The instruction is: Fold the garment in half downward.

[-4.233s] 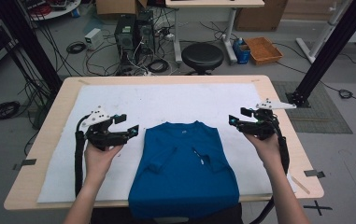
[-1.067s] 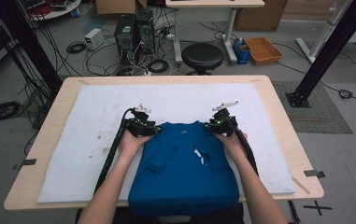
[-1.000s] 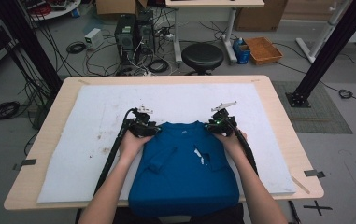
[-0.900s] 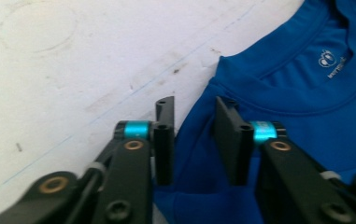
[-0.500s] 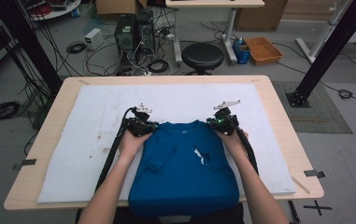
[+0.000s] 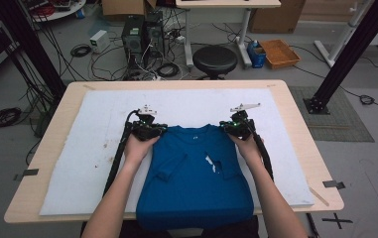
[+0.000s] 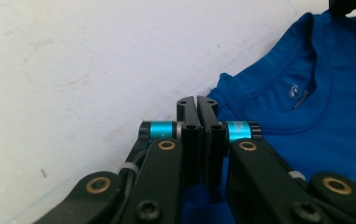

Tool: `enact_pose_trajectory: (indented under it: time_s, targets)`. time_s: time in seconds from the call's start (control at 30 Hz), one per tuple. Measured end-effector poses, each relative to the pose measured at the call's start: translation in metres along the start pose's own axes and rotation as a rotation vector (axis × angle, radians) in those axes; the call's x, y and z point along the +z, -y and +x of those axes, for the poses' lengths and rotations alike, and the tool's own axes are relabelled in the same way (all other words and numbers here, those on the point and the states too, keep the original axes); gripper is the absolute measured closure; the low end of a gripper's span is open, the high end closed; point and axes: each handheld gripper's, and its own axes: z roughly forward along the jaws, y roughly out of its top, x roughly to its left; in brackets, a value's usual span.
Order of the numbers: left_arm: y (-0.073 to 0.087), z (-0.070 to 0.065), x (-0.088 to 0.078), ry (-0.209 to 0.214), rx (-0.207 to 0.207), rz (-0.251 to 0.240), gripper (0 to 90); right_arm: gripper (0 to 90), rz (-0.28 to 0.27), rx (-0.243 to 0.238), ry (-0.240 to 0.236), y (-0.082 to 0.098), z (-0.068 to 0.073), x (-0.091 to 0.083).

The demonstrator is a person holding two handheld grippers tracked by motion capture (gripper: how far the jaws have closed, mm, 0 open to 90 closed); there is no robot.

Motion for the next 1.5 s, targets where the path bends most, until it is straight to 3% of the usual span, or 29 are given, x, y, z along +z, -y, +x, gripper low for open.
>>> enact_pose_trajectory:
  time_s: [0.1, 0.27, 0.43, 0.57, 0.77, 0.93, 1.07, 1.27, 1.5]
  targets:
    - [-0.003, 0.006, -0.002, -0.003, -0.012, -0.04, 88.3, 88.8, -0.017, 0.003, 0.002, -0.007, -0.001, 0.001]
    - [-0.006, 0.005, -0.014, 0.009, 0.025, -0.059, 88.3, 88.8, -0.053, -0.004, -0.005, -0.011, 0.0, -0.007]
    - [-0.006, -0.007, -0.03, 0.026, 0.078, -0.088, 88.3, 88.8, -0.093, -0.03, -0.017, -0.006, 0.009, -0.022]
    - [0.002, -0.017, -0.044, 0.04, 0.109, -0.104, 88.3, 88.8, -0.132, -0.042, -0.043, -0.001, 0.018, -0.038]
    - [0.015, -0.034, -0.068, 0.063, 0.167, -0.121, 88.2, 88.8, -0.147, -0.07, -0.061, 0.013, 0.035, -0.063]
    - [0.03, -0.057, -0.084, 0.098, 0.215, -0.116, 88.2, 88.8, -0.152, -0.126, -0.059, 0.033, 0.055, -0.083]
    - [0.044, -0.072, -0.09, 0.101, 0.258, -0.099, 88.2, 88.8, -0.147, -0.143, -0.055, 0.049, 0.065, -0.092]
    - [0.063, -0.083, -0.098, 0.107, 0.298, -0.074, 88.2, 88.7, -0.134, -0.149, -0.058, 0.07, 0.073, -0.106]
    - [0.081, -0.097, -0.102, 0.126, 0.34, -0.036, 88.2, 88.7, -0.115, -0.194, -0.053, 0.091, 0.088, -0.117]
